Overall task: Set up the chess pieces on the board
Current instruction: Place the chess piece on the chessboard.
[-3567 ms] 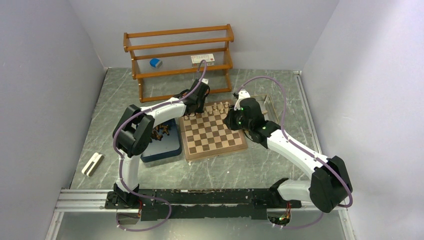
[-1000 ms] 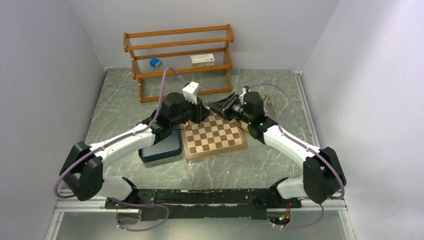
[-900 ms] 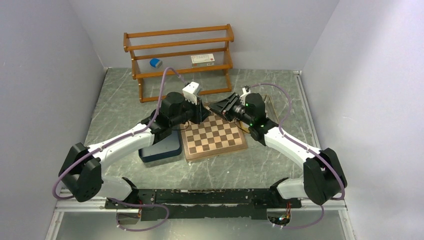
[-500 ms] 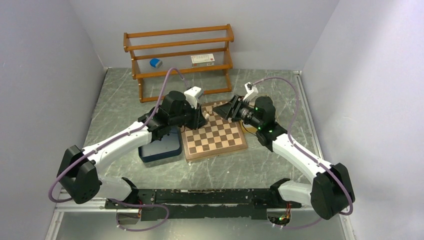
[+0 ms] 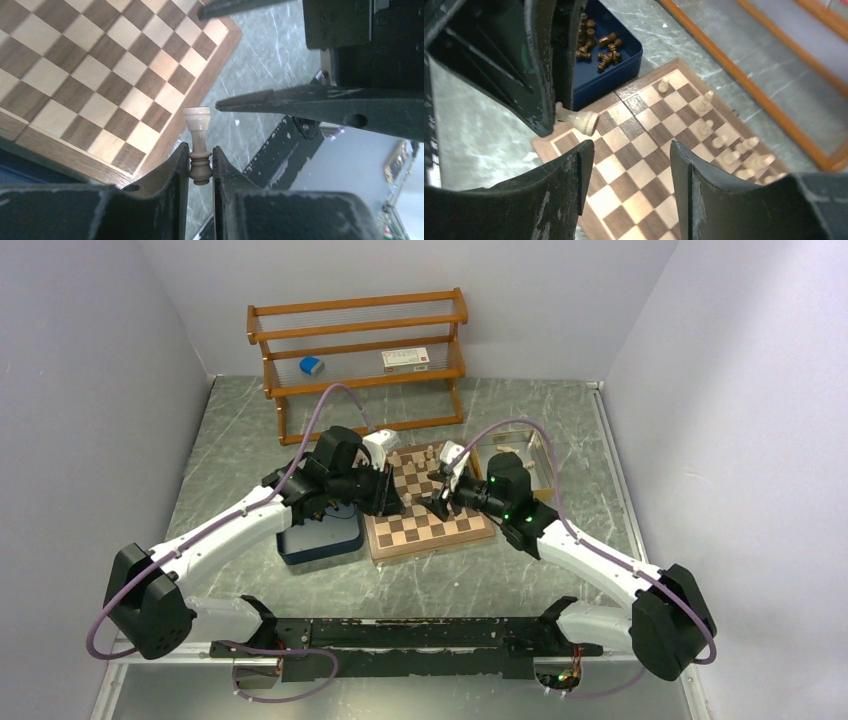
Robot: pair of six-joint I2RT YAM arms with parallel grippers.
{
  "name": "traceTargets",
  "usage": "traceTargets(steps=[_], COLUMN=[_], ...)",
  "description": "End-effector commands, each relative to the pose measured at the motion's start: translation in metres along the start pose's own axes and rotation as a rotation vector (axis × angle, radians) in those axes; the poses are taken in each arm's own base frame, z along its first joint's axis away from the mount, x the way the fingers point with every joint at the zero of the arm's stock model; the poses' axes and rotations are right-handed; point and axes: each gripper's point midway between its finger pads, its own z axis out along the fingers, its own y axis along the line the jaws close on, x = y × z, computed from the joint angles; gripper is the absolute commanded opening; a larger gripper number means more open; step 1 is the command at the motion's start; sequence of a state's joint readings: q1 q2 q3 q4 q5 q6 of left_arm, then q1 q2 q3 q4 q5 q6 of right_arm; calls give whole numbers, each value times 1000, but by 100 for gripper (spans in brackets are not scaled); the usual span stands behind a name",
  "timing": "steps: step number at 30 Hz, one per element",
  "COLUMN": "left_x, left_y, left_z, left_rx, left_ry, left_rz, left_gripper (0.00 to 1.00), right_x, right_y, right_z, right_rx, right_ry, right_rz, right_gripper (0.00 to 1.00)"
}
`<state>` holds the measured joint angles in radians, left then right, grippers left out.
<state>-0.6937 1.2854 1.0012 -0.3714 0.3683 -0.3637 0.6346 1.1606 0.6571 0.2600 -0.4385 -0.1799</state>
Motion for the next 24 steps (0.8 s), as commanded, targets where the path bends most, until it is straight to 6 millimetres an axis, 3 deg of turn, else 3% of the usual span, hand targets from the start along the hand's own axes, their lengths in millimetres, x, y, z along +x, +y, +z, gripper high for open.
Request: traceTargets(steps=[1,8,13,21,24], left_x=[4,9,10,-1,-2], left_y=[-24,-35,-39,-39,-39], left_z=[-13,-17,-14,-14,-13], left_rx=[123,190,221,209,207], left_ry=[62,110,119,117,115], left_rz=[-10,-5,-8,-1,-7], left_gripper=[5,5,5,5,5], right_x=[-8,-12,-27,-12,-18], right_y=[7,15,30,54,63], right_z=[-1,4,-1,0,-2], right_rx=[-82,-151,-173,-239,-257], right_ry=[-54,8,-66,-5,-36], right_rz=[-381,-617,-704,-767,-791], right_gripper=[62,66,65,60,59])
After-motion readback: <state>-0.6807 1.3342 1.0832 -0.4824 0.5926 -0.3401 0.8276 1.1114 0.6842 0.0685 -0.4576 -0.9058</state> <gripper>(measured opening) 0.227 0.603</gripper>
